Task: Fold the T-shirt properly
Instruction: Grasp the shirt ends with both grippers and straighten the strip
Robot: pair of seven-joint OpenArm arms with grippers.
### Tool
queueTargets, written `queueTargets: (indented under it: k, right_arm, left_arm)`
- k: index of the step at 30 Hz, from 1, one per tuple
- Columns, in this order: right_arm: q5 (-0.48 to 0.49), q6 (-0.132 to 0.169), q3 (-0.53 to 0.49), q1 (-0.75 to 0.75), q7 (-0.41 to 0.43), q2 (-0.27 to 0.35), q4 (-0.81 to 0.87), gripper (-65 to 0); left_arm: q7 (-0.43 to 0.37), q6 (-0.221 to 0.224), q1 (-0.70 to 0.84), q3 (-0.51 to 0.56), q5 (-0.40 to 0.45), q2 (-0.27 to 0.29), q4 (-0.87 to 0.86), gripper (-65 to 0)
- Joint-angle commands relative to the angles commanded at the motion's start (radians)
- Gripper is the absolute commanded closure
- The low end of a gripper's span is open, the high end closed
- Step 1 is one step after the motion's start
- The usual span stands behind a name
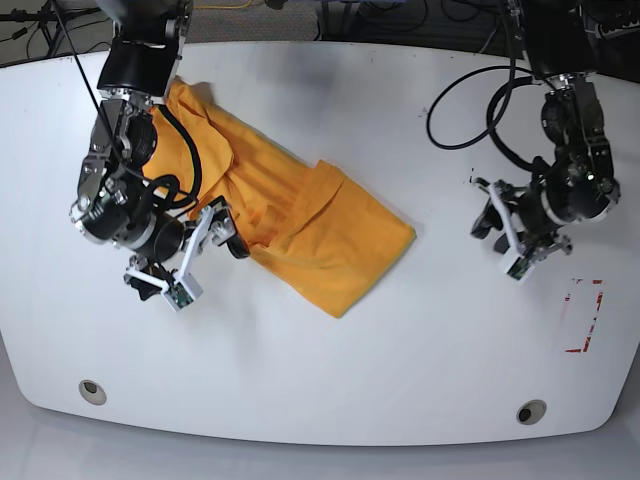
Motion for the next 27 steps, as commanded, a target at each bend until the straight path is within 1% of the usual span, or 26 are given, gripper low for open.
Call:
queueTargets:
  k: [1, 2, 3, 6, 7, 8, 11, 13, 14, 17, 18, 20, 24, 27]
  right_arm:
    - [0.000, 0.000, 0.017, -0.017, 0.002, 0.000, 0.006, -50.3]
    - [0.000, 0.000, 0.044, -0.046, 0.005, -0.002, 0.015, -46.9]
    - [0.000, 0.000, 0.061, -0.063, 0.009, -0.002, 0.020, -44.5]
    - [0.000, 0.000, 0.109, -0.120, 0.028, -0.002, 0.028, -34.4]
    - [0.000, 0.000, 0.132, -0.146, 0.034, 0.005, 0.032, -27.7]
    - [0.000, 0.000, 0.144, -0.160, 0.037, 0.005, 0.037, -24.1]
    - [0.000, 0.000, 0.196, -0.207, 0.040, 0.006, 0.049, -10.6]
    - [0.002, 0.000, 0.229, -0.238, 0.040, 0.002, 0.060, -2.2]
    - [0.002, 0.000, 0.239, -0.253, 0.040, 0.002, 0.064, 0.0]
    - [0.002, 0.000, 0.262, -0.287, 0.040, 0.000, 0.066, -0.2]
    - [0.002, 0.000, 0.273, -0.302, 0.040, 0.000, 0.066, -1.3]
    - [0.000, 0.000, 0.285, -0.324, 0.040, 0.000, 0.066, -1.7]
    - [0.000, 0.000, 0.315, -0.371, 0.043, -0.002, 0.061, -1.4]
    - [0.000, 0.000, 0.315, -0.397, 0.068, -0.002, 0.041, -1.4]
  left_arm:
    - [0.000, 0.000, -0.015, 0.017, 0.000, 0.011, 0.000, -25.4]
    - [-0.002, 0.000, -0.034, 0.043, 0.000, 0.025, -0.002, -25.4]
    - [-0.002, 0.013, -0.046, 0.060, 0.000, 0.034, -0.008, -25.4]
    - [-0.005, 0.090, -0.084, 0.117, 0.000, 0.064, -0.035, -25.4]
    - [-0.014, 0.120, -0.107, 0.143, 0.000, 0.083, -0.057, -25.4]
    - [-0.025, 0.139, -0.118, 0.157, 0.000, 0.094, -0.069, -25.4]
    - [-0.087, 0.203, -0.155, 0.215, 0.000, 0.126, -0.124, -25.4]
    - [-0.153, 0.240, -0.170, 0.253, 0.000, 0.141, -0.169, -25.4]
    - [-0.178, 0.255, -0.175, 0.270, 0.000, 0.149, -0.190, -25.4]
    - [-0.230, 0.295, -0.180, 0.304, 0.000, 0.167, -0.252, -25.4]
    - [-0.253, 0.311, -0.186, 0.319, 0.000, 0.176, -0.279, -25.4]
    - [-0.273, 0.325, -0.195, 0.336, 0.000, 0.187, -0.313, -25.4]
    - [-0.315, 0.334, -0.203, 0.381, 0.000, 0.192, -0.402, -25.4]
    - [-0.336, 0.334, -0.203, 0.397, 0.000, 0.189, -0.457, -25.4]
